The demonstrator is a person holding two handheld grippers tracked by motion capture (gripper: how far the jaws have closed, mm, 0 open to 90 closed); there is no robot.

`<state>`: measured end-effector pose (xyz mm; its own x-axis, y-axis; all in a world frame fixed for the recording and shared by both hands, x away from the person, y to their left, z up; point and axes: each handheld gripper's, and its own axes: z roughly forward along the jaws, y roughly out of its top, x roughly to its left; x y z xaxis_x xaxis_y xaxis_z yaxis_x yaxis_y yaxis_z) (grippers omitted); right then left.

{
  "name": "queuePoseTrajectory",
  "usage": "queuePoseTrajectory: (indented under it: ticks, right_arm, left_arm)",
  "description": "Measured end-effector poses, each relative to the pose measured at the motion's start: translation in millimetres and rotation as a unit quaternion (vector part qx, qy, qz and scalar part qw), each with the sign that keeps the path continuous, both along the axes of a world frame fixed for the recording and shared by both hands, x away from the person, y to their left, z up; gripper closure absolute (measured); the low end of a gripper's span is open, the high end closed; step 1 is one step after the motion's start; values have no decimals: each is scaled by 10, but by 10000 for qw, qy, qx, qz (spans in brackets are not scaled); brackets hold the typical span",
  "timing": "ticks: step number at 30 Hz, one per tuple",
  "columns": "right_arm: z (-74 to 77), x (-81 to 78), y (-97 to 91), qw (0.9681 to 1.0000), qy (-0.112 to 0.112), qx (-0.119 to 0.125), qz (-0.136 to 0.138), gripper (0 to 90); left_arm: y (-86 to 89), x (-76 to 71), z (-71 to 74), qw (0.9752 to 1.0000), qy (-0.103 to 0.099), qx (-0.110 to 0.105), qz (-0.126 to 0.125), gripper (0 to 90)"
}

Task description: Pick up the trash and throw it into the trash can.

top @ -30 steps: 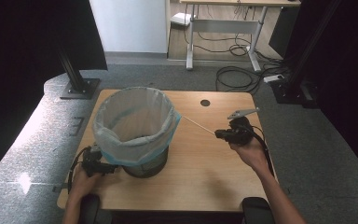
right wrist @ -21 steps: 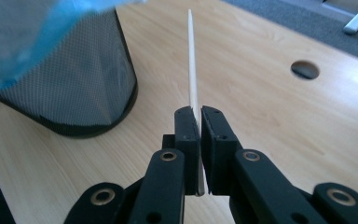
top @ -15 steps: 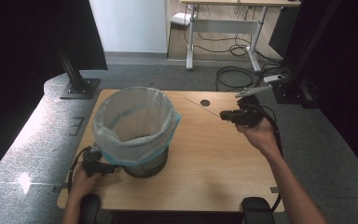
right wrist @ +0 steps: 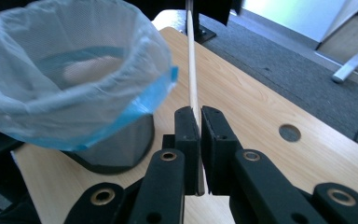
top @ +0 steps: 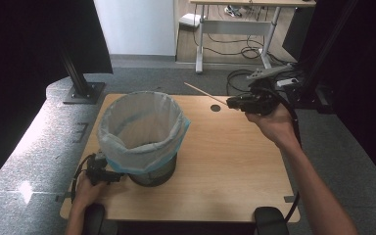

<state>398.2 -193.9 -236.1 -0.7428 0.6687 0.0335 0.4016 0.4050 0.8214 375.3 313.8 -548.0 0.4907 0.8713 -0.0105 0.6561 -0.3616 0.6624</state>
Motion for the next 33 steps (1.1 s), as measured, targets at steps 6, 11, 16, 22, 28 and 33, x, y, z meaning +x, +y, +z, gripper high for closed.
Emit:
queuePoseTrajectory:
  ticks: [6, 11, 16, 22, 28, 33]
  right_arm:
    - [144, -8, 255, 9994, -12, 1, 348, 850]
    - [150, 17, 512, 9979, 45, -111, 641, 850]
    - [98, 59, 779, 9953, 134, -181, 945, 850]
    - [2, 122, 1021, 9917, 252, -290, 1225, 844]
    - [-25, 179, 1088, 9926, 199, -257, 1172, 510]
    - [-8, 191, 987, 9951, -104, -215, 963, 325]
  left_arm:
    - [0, 0, 0, 10000, 0, -1, 1, 0]
    - [0, 0, 0, 10000, 1, -2, 1, 0]
    - [0, 0, 0, 10000, -1, -1, 2, 0]
    - [0, 0, 0, 10000, 0, 0, 0, 0]
    - [5, 1, 3, 10000, 15, 30, -25, 0]
    - [4, 1, 3, 10000, 15, 28, -30, 0]
